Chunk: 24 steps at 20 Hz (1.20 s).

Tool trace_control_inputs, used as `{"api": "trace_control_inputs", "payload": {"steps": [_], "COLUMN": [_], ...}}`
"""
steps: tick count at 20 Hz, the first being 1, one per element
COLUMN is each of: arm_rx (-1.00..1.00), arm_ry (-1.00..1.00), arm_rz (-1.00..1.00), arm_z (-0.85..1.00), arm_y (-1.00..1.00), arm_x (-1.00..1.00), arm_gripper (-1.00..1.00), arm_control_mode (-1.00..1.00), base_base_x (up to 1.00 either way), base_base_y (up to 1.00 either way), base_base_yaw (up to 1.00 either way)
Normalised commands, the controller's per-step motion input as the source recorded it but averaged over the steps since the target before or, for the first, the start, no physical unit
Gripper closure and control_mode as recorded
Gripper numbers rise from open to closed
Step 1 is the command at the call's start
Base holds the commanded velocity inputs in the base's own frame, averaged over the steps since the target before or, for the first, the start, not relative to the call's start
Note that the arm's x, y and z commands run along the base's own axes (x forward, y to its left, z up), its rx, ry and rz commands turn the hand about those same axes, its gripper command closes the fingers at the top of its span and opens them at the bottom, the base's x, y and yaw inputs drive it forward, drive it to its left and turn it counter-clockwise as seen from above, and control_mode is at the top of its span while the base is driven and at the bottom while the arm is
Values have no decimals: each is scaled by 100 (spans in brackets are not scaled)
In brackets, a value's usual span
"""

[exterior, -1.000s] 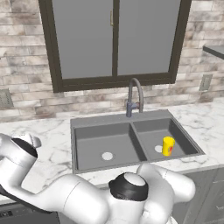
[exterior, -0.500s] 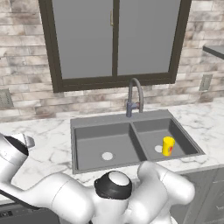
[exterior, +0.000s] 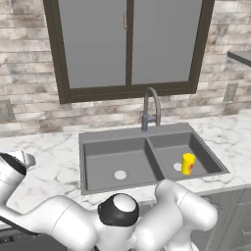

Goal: Move any existing items from the left basin to the right basin for drying. Then move the mug from the counter to the left basin of the sink for washing.

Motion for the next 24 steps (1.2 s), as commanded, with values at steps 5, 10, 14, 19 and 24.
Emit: {"api": "trace_control_inputs", "payload": {"steps": [5,10,14,19,24], "arm_rx": [0,0,1,1,0], "arm_ry": [1,1,5,7,5], "arm_rz": [-1,0,0,0,0], "arm_z": [-16,-17,-12,-10,-11], "arm_y": [1,4,7,12,13], "arm_x": [23,19,21,26,14], "arm_gripper": [-100,-100,-100,-100,-100], "arm_control_mode": [-100,-100,-100,-100,-100], "base_base_x": [0,0,0,0,0], "base_base_y": [0,0,0,0,0], "base_base_yaw": [0,0,0,0,0]}}
